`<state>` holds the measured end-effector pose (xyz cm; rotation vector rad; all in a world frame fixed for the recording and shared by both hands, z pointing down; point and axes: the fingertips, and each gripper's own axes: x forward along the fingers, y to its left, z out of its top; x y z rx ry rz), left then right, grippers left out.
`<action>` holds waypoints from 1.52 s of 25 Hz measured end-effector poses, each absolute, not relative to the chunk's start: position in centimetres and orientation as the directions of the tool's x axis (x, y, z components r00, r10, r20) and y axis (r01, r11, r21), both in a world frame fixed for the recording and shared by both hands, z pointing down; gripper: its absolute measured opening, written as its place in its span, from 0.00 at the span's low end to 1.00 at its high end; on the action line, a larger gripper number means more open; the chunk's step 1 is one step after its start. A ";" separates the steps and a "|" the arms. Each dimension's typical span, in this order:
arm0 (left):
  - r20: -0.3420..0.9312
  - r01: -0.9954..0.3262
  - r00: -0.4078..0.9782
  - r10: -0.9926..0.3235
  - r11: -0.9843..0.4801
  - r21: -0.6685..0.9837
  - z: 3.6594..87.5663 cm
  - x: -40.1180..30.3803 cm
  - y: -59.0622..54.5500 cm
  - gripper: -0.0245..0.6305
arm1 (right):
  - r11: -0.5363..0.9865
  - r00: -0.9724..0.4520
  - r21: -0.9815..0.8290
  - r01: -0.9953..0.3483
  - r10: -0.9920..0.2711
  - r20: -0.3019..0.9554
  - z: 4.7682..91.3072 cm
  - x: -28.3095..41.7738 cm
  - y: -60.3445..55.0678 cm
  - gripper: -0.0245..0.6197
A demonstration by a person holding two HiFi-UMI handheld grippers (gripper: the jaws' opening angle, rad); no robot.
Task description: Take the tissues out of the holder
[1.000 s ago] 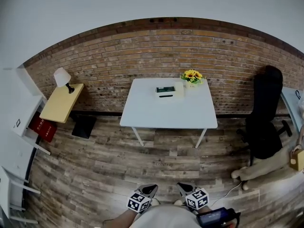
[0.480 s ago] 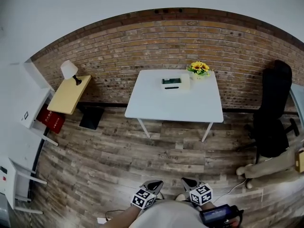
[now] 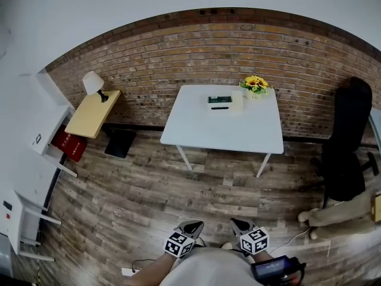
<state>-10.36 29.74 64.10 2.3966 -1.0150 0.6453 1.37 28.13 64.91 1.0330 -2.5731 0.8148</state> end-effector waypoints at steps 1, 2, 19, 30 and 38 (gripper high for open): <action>0.577 -0.751 0.616 -0.536 -0.621 0.224 64.1 -10.4 29.7 0.05 | 0.592 -0.717 -0.405 -0.696 -0.556 0.420 65.0 1.4 28.0 0.05; 0.580 -0.752 0.615 -0.535 -0.620 0.224 64.2 -10.6 29.6 0.05 | 0.592 -0.717 -0.405 -0.697 -0.556 0.421 65.1 1.4 27.8 0.05; 0.543 -0.649 0.713 -0.444 -0.711 0.272 65.0 -13.5 19.2 0.05 | 0.495 -0.614 -0.364 -0.789 -0.624 0.483 65.5 -1.9 19.1 0.05; 0.533 -0.667 0.709 -0.461 -0.682 0.298 65.5 -21.8 12.7 0.05 | 0.481 -0.544 -0.266 -0.836 -0.652 0.529 64.2 -6.6 12.3 0.05; 0.540 -0.726 0.668 -0.512 -0.609 0.321 66.3 -25.5 9.1 0.05 | 0.484 -0.538 -0.258 -0.836 -0.635 0.554 64.6 -7.8 7.9 0.05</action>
